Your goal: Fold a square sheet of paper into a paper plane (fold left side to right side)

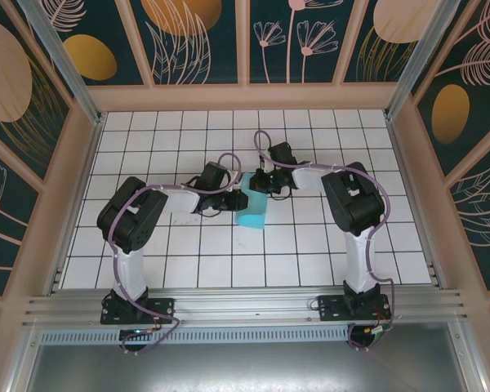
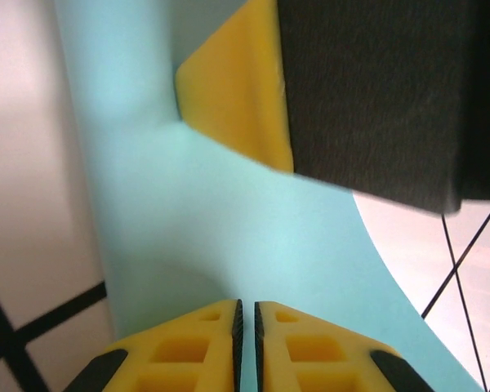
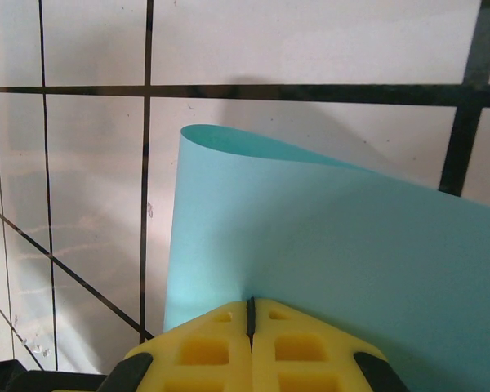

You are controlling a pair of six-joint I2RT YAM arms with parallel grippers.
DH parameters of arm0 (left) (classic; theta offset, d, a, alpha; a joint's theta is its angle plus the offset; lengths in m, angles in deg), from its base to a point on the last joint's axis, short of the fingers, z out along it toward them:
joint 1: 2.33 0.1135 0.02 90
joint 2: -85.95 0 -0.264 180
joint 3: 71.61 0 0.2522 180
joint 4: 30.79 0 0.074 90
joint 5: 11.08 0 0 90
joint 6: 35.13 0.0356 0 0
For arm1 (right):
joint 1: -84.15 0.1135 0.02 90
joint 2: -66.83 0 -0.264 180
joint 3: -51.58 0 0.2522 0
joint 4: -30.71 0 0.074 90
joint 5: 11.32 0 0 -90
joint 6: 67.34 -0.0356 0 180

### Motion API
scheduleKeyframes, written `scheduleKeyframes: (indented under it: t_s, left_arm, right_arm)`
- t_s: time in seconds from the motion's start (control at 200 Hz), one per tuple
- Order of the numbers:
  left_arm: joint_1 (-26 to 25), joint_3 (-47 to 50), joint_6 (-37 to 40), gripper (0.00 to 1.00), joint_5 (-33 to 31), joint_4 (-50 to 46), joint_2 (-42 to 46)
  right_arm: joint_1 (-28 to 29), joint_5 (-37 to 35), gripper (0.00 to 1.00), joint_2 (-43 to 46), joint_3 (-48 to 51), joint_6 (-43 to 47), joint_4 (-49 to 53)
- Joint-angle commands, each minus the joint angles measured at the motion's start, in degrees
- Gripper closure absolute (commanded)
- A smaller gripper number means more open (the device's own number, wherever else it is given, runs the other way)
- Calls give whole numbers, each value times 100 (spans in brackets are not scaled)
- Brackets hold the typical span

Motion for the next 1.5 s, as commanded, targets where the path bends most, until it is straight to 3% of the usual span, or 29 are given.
scheduleKeyframes:
  t_s: [0.0,0.696,0.961,1.326,1.496]
  left_arm:
    - [-27,392,151,83,138,-462,156]
    - [-142,1348,579,85,585,-814,1086]
    - [-86,907,320,84,777,-645,1662]
    - [109,-572,226,84,562,-452,60]
    - [110,-681,262,84,365,-541,-215]
  right_arm:
    - [-73,-398,100,-310,-8,89,512]
    - [-96,-369,100,-336,-46,143,563]
    - [-81,-228,99,-231,11,209,390]
    - [-78,-171,99,-129,53,251,338]
    - [-68,-105,99,-89,87,251,245]
